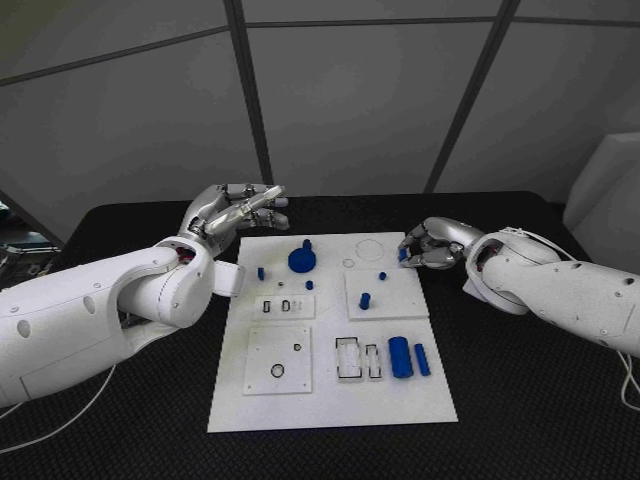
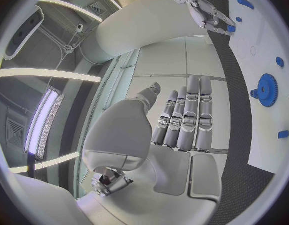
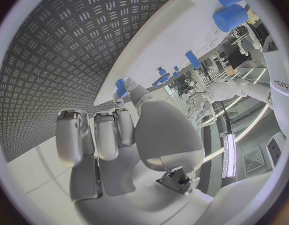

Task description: Assemble the parts on the task board

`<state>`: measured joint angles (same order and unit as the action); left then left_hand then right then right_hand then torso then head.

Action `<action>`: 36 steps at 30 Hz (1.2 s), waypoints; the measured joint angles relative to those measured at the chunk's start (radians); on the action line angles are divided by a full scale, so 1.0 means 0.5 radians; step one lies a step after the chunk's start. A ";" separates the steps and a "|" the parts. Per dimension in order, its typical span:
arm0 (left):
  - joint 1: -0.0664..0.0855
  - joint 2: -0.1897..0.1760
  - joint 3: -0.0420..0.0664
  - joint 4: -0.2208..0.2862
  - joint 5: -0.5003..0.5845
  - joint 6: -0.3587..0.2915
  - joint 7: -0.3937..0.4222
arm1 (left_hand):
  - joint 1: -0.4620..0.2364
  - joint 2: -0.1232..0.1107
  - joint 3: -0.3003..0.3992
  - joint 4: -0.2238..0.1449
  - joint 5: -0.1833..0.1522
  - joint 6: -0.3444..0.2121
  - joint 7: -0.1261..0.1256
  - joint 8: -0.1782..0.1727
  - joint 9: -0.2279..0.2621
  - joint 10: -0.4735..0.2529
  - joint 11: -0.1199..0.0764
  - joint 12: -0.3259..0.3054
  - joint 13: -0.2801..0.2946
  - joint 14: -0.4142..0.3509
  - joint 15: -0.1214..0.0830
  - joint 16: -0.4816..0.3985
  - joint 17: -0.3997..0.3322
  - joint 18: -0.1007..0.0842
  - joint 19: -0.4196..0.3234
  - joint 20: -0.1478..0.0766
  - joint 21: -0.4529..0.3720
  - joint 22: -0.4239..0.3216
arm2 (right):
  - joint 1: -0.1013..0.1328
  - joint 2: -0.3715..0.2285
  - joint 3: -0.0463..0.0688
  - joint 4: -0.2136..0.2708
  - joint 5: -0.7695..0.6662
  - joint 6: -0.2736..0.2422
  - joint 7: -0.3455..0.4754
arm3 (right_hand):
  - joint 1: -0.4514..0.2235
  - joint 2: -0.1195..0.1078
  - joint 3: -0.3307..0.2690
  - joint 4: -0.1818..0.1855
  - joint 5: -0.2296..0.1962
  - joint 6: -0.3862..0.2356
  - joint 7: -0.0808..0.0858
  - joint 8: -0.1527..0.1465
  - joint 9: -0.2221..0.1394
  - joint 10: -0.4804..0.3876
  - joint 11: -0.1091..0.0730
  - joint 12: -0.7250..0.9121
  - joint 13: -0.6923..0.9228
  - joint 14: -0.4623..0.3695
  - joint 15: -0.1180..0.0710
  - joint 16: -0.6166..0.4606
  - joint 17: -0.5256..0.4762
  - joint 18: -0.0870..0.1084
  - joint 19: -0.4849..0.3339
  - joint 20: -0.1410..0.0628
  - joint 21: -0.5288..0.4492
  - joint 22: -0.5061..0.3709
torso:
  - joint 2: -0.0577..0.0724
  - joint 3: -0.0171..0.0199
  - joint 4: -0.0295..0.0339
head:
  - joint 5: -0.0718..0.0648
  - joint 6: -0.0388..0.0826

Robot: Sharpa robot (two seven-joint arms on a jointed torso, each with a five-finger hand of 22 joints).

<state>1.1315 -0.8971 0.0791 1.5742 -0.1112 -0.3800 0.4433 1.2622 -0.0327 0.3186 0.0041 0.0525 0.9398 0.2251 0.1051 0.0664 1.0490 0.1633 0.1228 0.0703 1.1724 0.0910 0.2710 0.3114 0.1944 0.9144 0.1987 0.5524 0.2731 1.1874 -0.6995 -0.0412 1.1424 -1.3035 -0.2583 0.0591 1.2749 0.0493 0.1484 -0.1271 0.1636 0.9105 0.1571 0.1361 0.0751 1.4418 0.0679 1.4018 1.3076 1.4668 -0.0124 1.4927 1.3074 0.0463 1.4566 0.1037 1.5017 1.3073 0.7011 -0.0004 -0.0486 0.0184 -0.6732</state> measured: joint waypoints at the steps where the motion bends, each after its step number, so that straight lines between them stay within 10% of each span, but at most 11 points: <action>1: 0.000 0.000 0.000 0.000 0.000 0.000 0.000 | 0.000 0.000 0.000 0.000 0.000 0.000 0.000 0.000 0.000 0.000 0.000 0.000 0.000 0.000 0.000 0.000 0.000 0.000 0.000 0.000 0.000 0.000 | 0.000 0.000 0.000 0.000 -0.001 0.002 -0.001 | 0.000 0.000 0.004 0.004 0.000 0.006 -0.005 0.007 0.000 0.000 0.000 0.000 0.000 0.000 0.000 0.000 0.000 0.000 0.000 0.000 0.000 0.000 | 0.000 0.0000 0.000 | 0.001 0.000; 36: 0.000 -0.005 0.000 0.001 0.001 0.004 -0.007 | 0.000 0.000 0.000 0.000 0.000 0.000 0.000 0.000 0.000 0.000 0.000 0.000 0.000 0.000 0.000 0.000 0.000 0.000 0.000 0.000 0.000 0.000 | 0.000 -0.054 0.002 0.096 -0.008 -0.100 -0.031 | -0.028 0.056 0.083 0.013 0.021 0.137 -0.020 0.045 0.003 0.014 -0.015 0.008 0.000 0.000 0.000 0.016 0.000 0.000 0.007 -0.008 0.008 0.000 | -0.003 0.0013 -0.002 | 0.004 0.000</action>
<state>1.1315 -0.8995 0.0791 1.5746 -0.1108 -0.3781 0.4396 1.2622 -0.0327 0.3186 0.0041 0.0525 0.9398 0.2251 0.1052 0.0664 1.0490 0.1633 0.1228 0.0703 1.1724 0.0910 0.2710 0.3112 0.1944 0.9145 0.1987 0.5524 0.2732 1.1873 -0.7266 -0.0402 1.1903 -1.3075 -0.3084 0.0434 1.2609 0.0771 0.1899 -0.1208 0.1743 0.9789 0.1471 0.1587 0.0767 1.4490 0.0606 1.4056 1.3075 1.4668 -0.0124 1.5007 1.3073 0.0462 1.4603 0.0999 1.5055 1.3073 0.6994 0.0003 -0.0496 0.0202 -0.6734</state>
